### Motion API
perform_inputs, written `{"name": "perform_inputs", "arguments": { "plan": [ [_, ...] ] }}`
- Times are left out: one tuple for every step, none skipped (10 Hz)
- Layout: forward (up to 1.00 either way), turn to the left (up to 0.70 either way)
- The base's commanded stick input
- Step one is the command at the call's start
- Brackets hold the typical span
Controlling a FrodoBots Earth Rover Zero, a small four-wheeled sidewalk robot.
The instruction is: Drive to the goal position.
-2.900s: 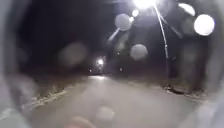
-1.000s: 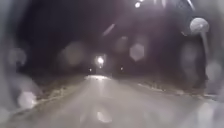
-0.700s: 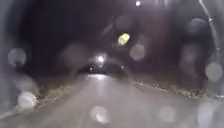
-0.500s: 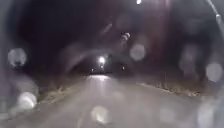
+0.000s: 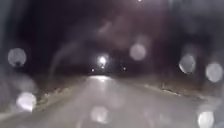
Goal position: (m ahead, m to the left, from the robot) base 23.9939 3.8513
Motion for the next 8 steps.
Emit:
{"name": "perform_inputs", "arguments": {
  "plan": [
    [0.85,0.06],
    [0.85,0.04],
    [0.85,0.05],
    [0.85,0.05],
    [0.85,0.06],
    [0.85,0.06],
    [0.85,0.06],
    [0.85,0.07]
  ]
}}
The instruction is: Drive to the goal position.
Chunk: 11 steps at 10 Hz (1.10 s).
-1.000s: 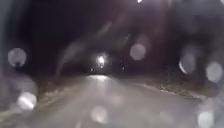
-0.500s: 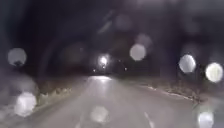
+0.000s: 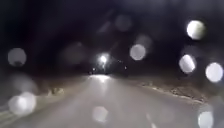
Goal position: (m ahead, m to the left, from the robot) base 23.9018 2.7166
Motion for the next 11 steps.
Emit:
{"name": "perform_inputs", "arguments": {
  "plan": [
    [0.85,0.07],
    [0.85,0.08],
    [0.85,0.06],
    [0.85,0.06],
    [0.85,0.08],
    [0.85,0.10],
    [0.85,0.09],
    [0.85,0.05],
    [0.85,0.04],
    [0.85,0.07],
    [0.85,0.08]
  ]
}}
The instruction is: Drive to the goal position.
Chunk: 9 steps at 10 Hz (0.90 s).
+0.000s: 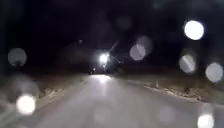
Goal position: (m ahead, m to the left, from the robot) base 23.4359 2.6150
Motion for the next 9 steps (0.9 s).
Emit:
{"name": "perform_inputs", "arguments": {
  "plan": [
    [0.85,0.07],
    [0.85,0.05],
    [0.85,0.03],
    [0.85,0.03],
    [0.85,0.03],
    [0.85,0.03],
    [0.85,0.03],
    [0.85,0.03],
    [0.85,0.03]
  ]
}}
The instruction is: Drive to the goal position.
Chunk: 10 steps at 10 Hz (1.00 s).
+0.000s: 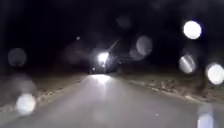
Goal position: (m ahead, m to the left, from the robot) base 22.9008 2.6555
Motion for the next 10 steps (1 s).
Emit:
{"name": "perform_inputs", "arguments": {
  "plan": [
    [0.85,0.02],
    [0.85,0.03],
    [0.85,0.02],
    [0.85,0.02],
    [0.85,0.02],
    [0.85,0.03],
    [0.85,0.03],
    [0.85,0.03],
    [0.85,0.03],
    [0.85,0.03]
  ]
}}
